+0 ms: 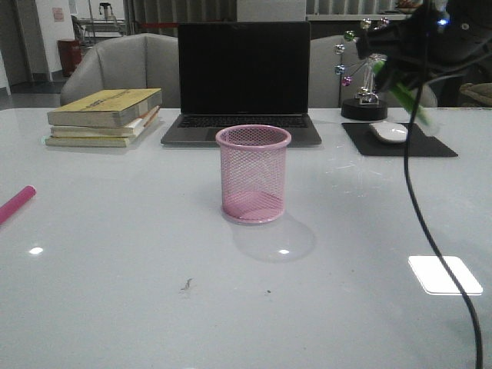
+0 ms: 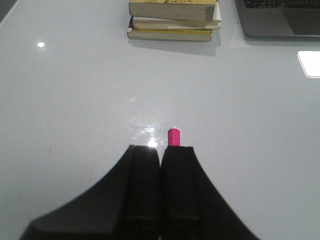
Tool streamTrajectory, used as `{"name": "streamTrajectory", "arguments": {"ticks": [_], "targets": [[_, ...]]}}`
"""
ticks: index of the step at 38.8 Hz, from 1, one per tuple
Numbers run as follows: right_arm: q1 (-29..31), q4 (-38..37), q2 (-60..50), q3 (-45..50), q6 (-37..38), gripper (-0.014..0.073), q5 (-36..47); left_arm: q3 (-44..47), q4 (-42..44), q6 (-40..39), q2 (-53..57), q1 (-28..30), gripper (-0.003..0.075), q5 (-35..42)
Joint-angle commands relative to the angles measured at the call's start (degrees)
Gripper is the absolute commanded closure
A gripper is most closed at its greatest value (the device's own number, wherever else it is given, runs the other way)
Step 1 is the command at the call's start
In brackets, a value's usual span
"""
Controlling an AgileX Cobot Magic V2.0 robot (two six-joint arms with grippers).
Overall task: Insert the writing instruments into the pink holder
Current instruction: 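Lift the green marker with the right gripper toward the pink holder, then lower the green marker into the pink holder and open the right gripper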
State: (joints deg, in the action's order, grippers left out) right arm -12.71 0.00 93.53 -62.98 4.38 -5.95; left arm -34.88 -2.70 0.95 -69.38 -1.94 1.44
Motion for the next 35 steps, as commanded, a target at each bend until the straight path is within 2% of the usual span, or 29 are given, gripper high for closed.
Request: {"name": "streamTrajectory", "arguments": {"ticks": [1,13,19,25,35], "targets": [[-3.43,-0.41,-3.58,-1.52,-0.48,0.0503,9.80,-1.78,-0.55,-0.27,1.09,0.14,0.0628,4.78],[-12.49,-0.41,-3.31,-1.52,-0.43,0.0503,26.17,-1.78,-0.55,-0.27,1.76,0.14,0.0628,3.44],[-14.61,-0.41,0.23,-1.52,-0.43,0.0503,39.96,-1.78,-0.55,-0.27,2.64,0.14,0.0628,3.33],[-15.61,-2.64,5.11,-1.46,1.49,0.0503,50.22,-1.78,-0.55,-0.27,3.42,0.14,0.0628,3.33],[-15.74,-4.18,12.86,-1.46,3.18,0.0529,57.42,-1.78,-0.55,-0.27,4.75,0.14,0.0628,3.43]]}}
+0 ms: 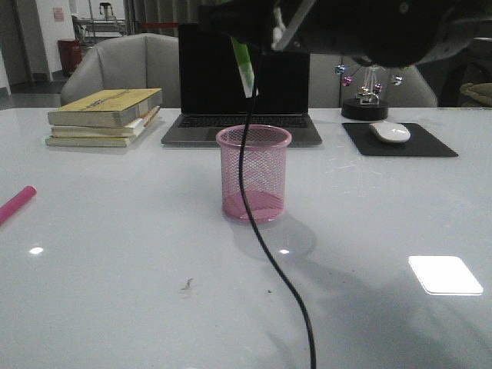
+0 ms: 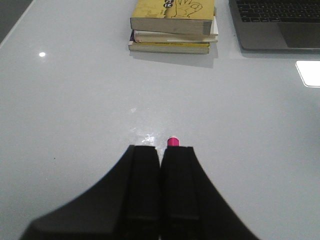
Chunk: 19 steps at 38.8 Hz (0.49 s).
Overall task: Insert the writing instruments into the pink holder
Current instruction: 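Lower the green marker into the pink holder and open the right gripper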
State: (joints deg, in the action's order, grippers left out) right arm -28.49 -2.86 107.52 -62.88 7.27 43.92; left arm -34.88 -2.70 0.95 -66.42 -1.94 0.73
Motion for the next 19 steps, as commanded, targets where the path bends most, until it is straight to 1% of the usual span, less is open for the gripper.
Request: {"name": "streamTrajectory", "arguments": {"ticks": [1,8,14,17,19], "targets": [[0.04,-2.30,-0.21,-1.56,0.29,0.0544,7.93,-1.78,-0.55,-0.27,1.80,0.14,0.0628,4.14],[0.10,-2.79,3.17,-1.56,0.23,0.0553,8.75,-1.78,-0.55,-0.27,1.94,0.14,0.0628,4.14],[0.30,-2.79,3.29,-1.52,0.23,0.0553,6.51,-1.78,-0.55,-0.27,1.94,0.14,0.0628,4.14],[0.30,-2.79,3.29,-1.52,0.17,0.0538,6.43,-1.78,-0.55,-0.27,1.94,0.14,0.0628,4.14],[0.34,-2.79,3.29,-1.52,0.02,0.0504,5.39,-1.78,-0.55,-0.27,1.94,0.14,0.0628,4.14]]}}
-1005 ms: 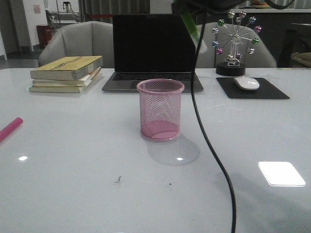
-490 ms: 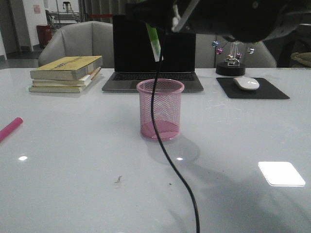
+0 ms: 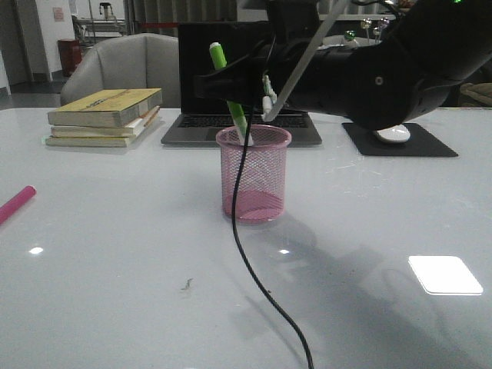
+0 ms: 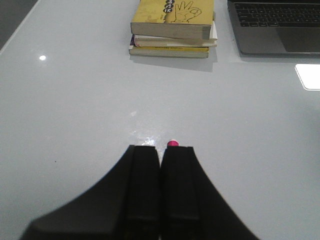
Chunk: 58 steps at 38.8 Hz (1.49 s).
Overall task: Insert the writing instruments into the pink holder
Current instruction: 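Lower the green marker into the pink holder and open the right gripper, then withdraw the right gripper away from the holder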
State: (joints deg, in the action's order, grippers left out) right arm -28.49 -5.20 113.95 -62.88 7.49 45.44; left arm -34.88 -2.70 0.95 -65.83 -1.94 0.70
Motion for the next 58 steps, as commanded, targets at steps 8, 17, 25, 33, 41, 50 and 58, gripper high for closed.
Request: {"name": "streamTrajectory", "arguments": {"ticks": [8,17,25,33,41,50,58], "targets": [[0.97,-0.45,-3.14,-1.52,-1.00,0.0300,-0.95,-1.78,-0.55,-0.27,1.64,0.14,0.0628,4.18],[0.97,-0.45,-3.14,-1.52,-1.00,0.0253,-0.95,-1.78,-0.55,-0.27,1.64,0.14,0.0628,3.95],[0.97,0.35,-4.02,-1.52,-1.00,0.0253,-1.08,-1.78,-0.55,-0.27,1.96,0.14,0.0628,3.15],[0.97,0.40,-11.14,-1.52,-4.08,0.0253,-9.66,-1.78,-0.46,-0.27,3.76,0.14,0.0628,3.15],[1.70,1.17,-21.59,-1.52,-10.39,0.0253,-20.76,-1.78,-0.46,-0.27,5.94,0.14,0.0628,3.15],[8.98,6.48,-37.05,-1.52,-10.93,0.0253,-34.08,-1.78,-0.46,-0.27,8.57,0.14,0.0628,3.15],[18.15,2.86,-49.92,-1.51,-11.67,0.0253,-51.10,-1.78,-0.33,-0.27,10.84,0.14,0.0628,3.15]]}}
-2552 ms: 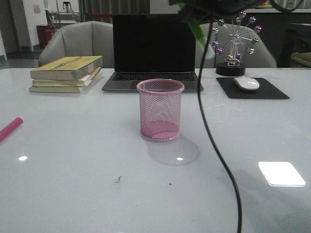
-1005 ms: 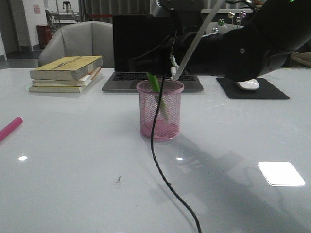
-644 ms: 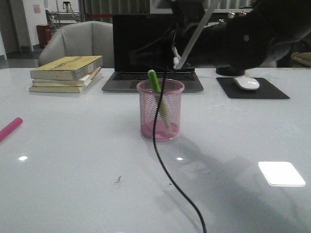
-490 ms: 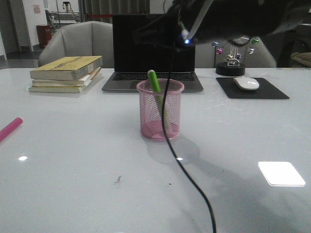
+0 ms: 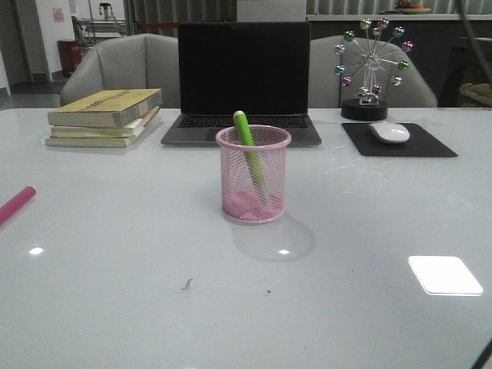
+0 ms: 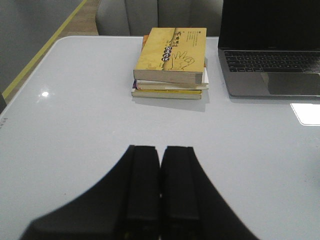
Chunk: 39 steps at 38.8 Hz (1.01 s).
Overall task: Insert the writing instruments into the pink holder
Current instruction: 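Withdraw the right gripper away from the holder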
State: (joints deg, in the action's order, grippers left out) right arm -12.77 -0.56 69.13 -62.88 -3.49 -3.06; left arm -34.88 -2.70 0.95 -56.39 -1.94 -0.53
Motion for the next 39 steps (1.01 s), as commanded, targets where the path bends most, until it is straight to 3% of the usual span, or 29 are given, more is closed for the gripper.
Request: {"name": "streamTrajectory", "arguments": {"ticks": [1,5,15,21,29,39], "targets": [[3.12,-2.26,-6.20,-1.32,-0.69,0.0253,-4.78,-1.78,-0.33,-0.27,1.71,0.14,0.0628,4.38],[5.34,-4.74,-10.82,1.46,-0.69,0.0257,-10.06,-1.78,-0.33,-0.27,2.87,0.14,0.0628,4.50],[7.51,-4.26,-23.40,16.30,-0.31,0.0257,-10.32,-1.78,-0.33,-0.27,6.67,0.14,0.0628,4.50],[9.49,-3.68,-29.12,22.59,4.94,0.0257,-11.67,-1.78,-0.32,-0.27,8.83,0.14,0.0628,4.50],[12.34,-4.73,-35.73,26.63,5.33,0.0257,-19.26,-1.78,-0.11,-0.27,11.98,0.14,0.0628,4.50],[12.54,-4.73,-38.45,28.67,5.33,0.0257,-18.93,-1.78,-0.11,-0.27,13.39,0.14,0.0628,4.24]]}}
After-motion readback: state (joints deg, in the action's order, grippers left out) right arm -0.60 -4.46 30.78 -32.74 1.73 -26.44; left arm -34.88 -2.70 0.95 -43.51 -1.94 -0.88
